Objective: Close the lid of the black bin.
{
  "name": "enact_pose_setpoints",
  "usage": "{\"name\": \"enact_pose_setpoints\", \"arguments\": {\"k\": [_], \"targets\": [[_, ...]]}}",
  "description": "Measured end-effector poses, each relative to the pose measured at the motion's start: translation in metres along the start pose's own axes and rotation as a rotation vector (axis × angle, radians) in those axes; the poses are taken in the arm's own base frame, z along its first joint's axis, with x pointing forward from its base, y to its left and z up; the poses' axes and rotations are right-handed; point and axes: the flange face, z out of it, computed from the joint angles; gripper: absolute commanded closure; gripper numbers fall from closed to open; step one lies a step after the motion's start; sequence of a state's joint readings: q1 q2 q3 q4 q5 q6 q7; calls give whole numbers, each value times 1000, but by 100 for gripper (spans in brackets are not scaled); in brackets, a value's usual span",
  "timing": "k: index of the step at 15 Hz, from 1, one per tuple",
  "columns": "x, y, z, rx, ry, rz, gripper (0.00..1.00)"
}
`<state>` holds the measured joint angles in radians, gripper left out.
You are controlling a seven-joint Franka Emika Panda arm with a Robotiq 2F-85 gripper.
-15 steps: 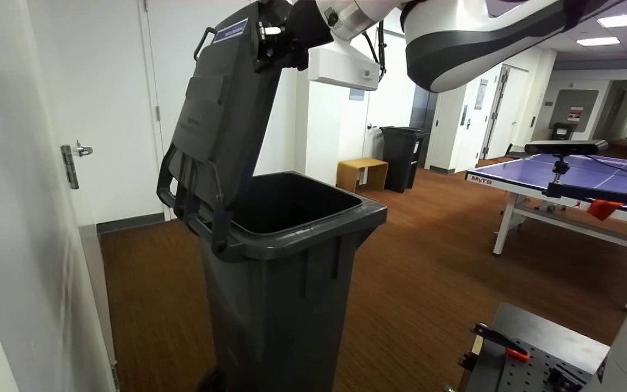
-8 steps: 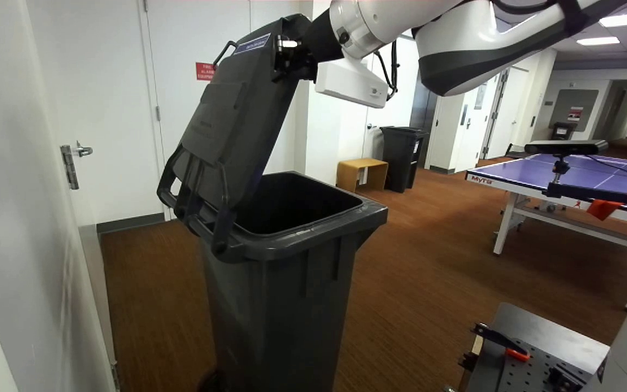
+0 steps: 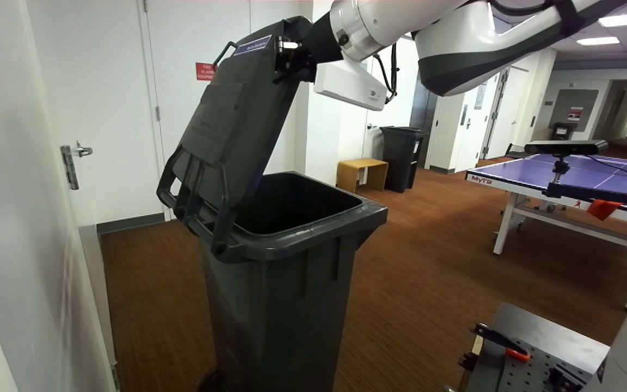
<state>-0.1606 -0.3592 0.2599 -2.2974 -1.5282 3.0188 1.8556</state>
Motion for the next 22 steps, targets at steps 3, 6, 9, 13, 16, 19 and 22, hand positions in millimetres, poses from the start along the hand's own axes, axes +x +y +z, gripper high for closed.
{"name": "enact_pose_setpoints", "arguments": {"k": [3,6,9,13,16,19,22], "targets": [[3,10,7,-9,-6,52,94],[0,37,13,-15,-24,156,94],[-8,66,16,-22,-47,266,94],[-22,91,17,-48,-56,387,94],[-31,103,17,-59,-51,452,94],[-34,107,19,-71,-49,492,94],[-36,109,21,-77,-45,519,94]]}}
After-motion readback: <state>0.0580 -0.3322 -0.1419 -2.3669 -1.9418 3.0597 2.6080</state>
